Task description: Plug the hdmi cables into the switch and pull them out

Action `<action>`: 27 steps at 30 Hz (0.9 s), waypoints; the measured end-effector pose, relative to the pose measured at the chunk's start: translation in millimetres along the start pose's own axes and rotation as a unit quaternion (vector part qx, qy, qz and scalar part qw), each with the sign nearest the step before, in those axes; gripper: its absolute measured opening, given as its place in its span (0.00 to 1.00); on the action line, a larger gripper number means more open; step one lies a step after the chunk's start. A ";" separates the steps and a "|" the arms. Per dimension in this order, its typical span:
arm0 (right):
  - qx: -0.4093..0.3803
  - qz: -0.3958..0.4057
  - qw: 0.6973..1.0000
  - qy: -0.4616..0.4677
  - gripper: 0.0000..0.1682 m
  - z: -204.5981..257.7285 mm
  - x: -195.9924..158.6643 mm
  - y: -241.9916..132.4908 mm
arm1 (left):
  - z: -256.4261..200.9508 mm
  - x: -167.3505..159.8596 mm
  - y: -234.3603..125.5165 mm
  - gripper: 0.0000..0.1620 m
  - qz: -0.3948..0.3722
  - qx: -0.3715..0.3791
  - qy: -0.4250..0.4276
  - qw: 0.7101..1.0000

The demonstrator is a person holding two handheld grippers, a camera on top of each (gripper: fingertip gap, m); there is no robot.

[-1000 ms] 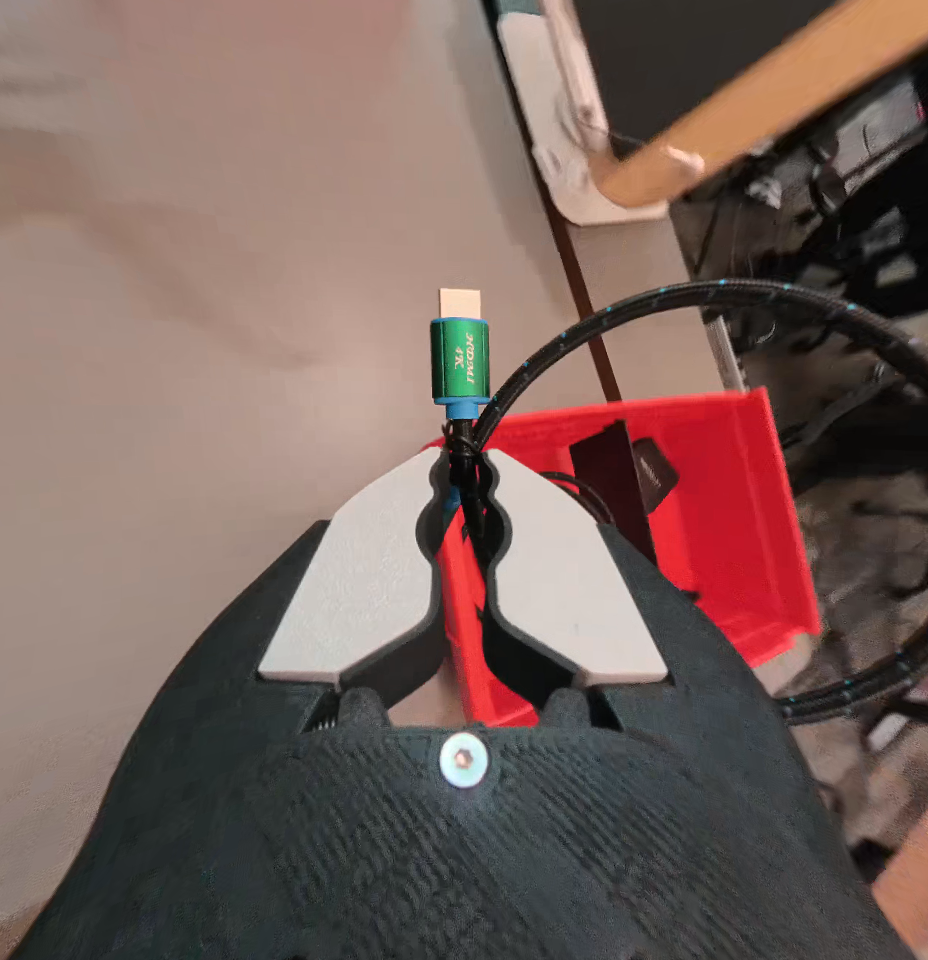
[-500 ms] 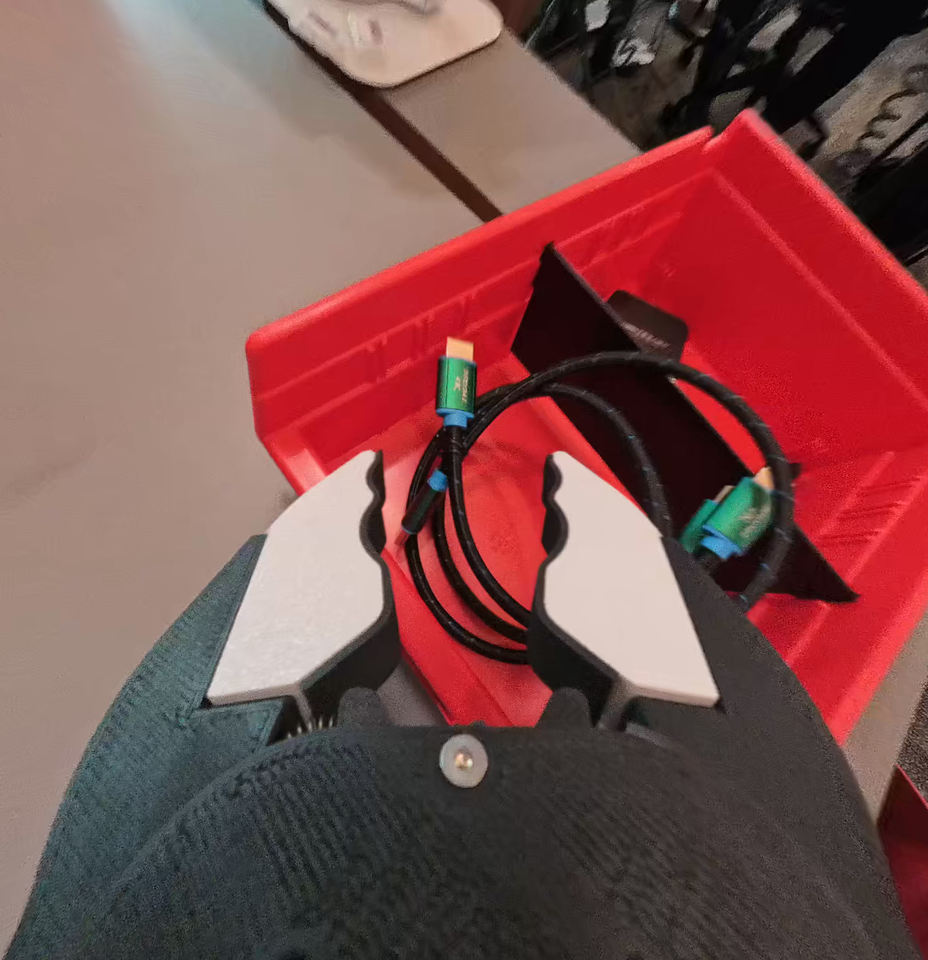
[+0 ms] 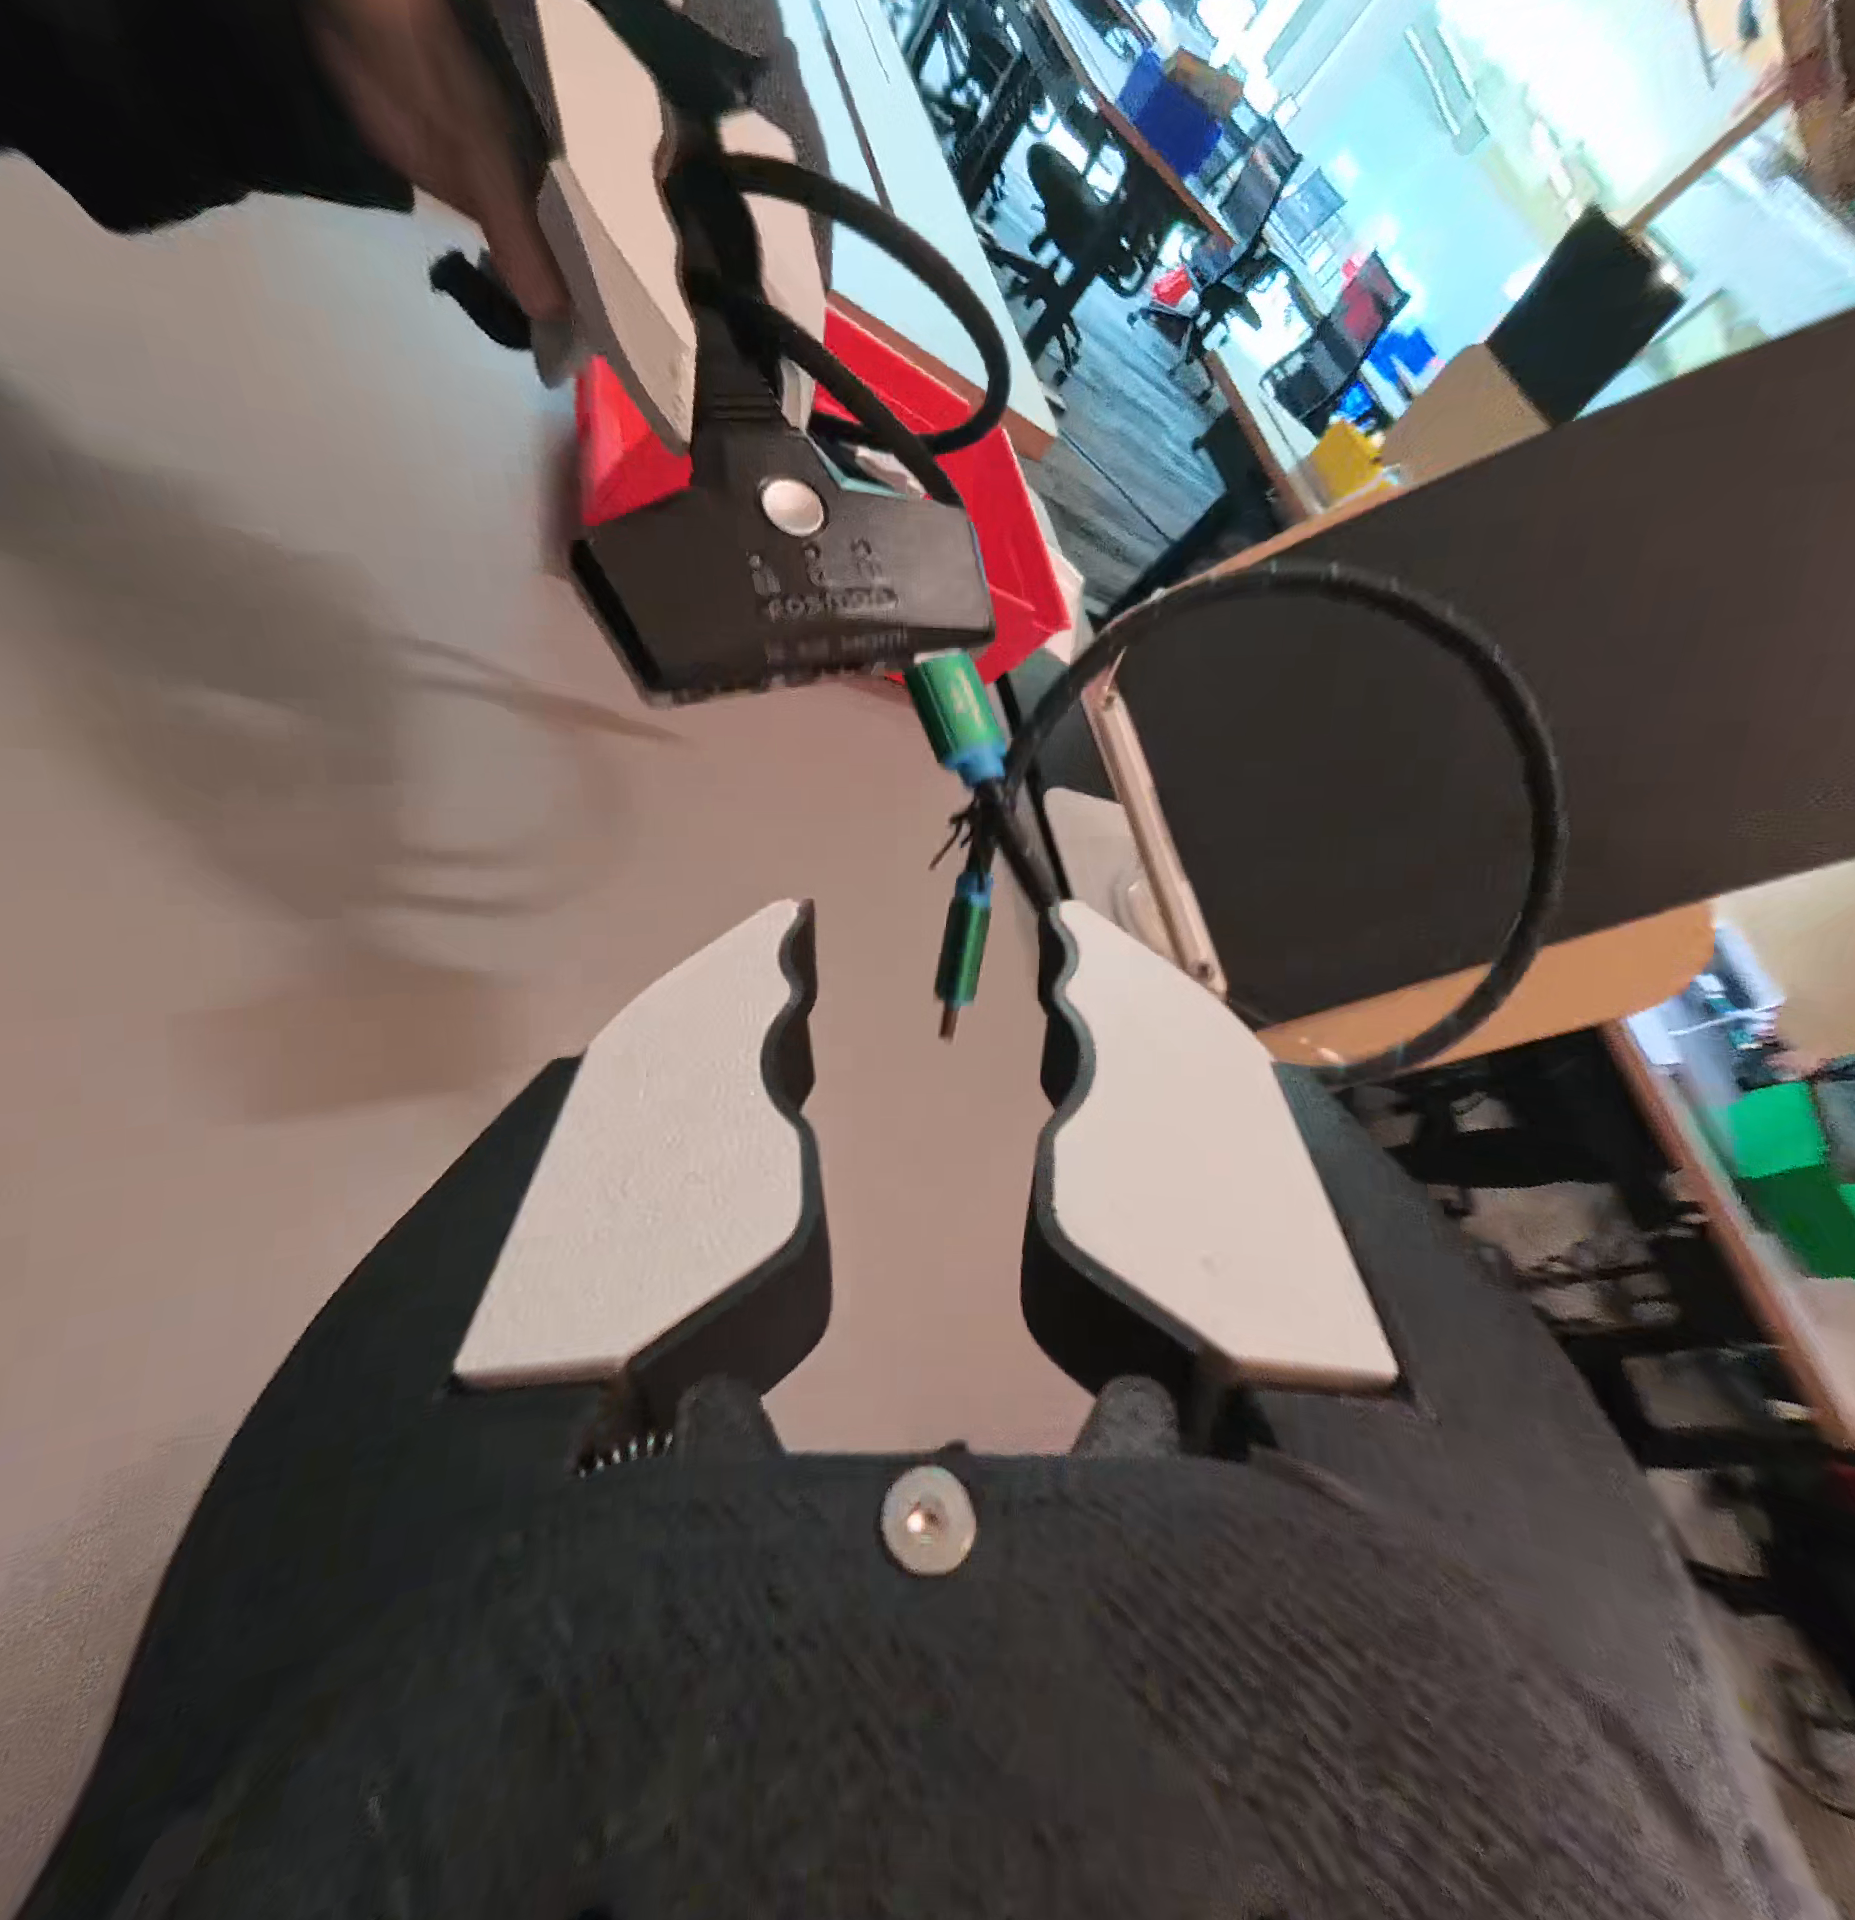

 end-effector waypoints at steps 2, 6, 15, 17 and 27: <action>-0.022 0.030 0.999 -0.022 0.24 -0.5 3.9 12.0 | -3.4 -0.1 3.6 0.14 0.003 -0.006 0.004 1.000; -0.006 0.039 0.999 -0.023 0.24 -3.0 8.3 28.6 | -10.8 1.2 6.0 0.14 0.005 -0.016 0.022 1.000; 0.060 0.027 0.997 -0.033 0.10 5.6 8.2 36.8 | -19.0 1.5 9.9 0.14 0.001 -0.032 0.047 0.998; 0.066 0.027 0.997 -0.037 0.09 7.9 5.6 37.8 | -19.1 0.8 11.1 0.14 0.006 -0.034 0.050 0.998; 0.093 0.024 0.995 -0.003 0.18 5.4 -8.3 35.6 | -21.9 -1.7 14.2 0.14 0.015 -0.038 0.059 0.997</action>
Point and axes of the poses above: each gripper's, where its closed fingertips meet, y out along the fingers, x out of its top, z = x × y across the jaws, the point moved 3 cm from there along -y, back along the fingers, and after that the axes turned 11 degrees about z, right-handed, at the moved point
